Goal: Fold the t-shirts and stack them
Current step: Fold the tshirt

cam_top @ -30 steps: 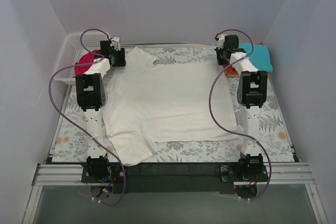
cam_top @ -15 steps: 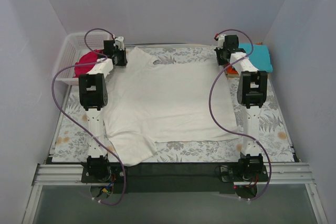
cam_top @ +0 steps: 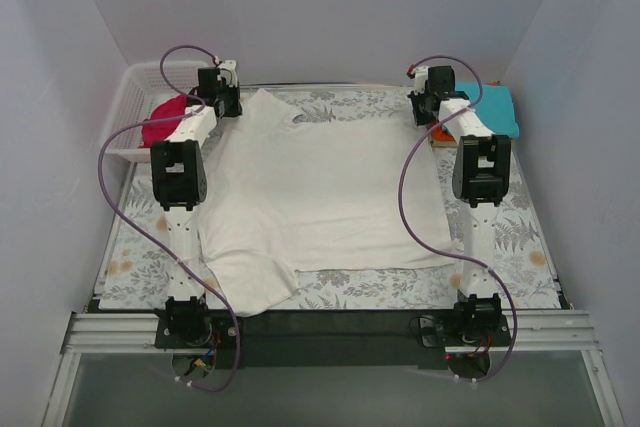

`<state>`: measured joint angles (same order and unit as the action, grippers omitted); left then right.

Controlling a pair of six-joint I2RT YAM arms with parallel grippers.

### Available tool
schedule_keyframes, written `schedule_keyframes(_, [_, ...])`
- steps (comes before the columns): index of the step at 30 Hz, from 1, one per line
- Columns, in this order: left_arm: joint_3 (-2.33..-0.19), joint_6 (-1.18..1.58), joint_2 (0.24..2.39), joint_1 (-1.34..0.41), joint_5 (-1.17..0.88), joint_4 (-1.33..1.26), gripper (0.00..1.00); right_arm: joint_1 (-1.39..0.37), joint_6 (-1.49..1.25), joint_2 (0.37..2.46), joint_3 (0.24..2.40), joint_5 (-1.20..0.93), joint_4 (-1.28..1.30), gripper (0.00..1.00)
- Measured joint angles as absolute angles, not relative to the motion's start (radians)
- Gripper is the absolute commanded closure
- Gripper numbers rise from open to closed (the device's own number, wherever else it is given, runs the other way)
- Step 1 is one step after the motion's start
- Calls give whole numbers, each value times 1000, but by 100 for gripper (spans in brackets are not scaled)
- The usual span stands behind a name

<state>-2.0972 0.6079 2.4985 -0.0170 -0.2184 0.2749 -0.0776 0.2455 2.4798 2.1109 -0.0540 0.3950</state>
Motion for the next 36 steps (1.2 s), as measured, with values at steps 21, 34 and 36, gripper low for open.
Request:
schedule_keyframes(21, [-1744,496,2197,60,-283,189,100,-48,323,2265,1950,-98,416,99])
schedule_keyframes(34, [-1448,437,1983,92,-373,102,100,-19,397,2112,1755,-206,422,99])
schedule_keyframes(36, [-1393,422,1934,100,-385,91,100,-17,412,2086,1727,-220,425,99])
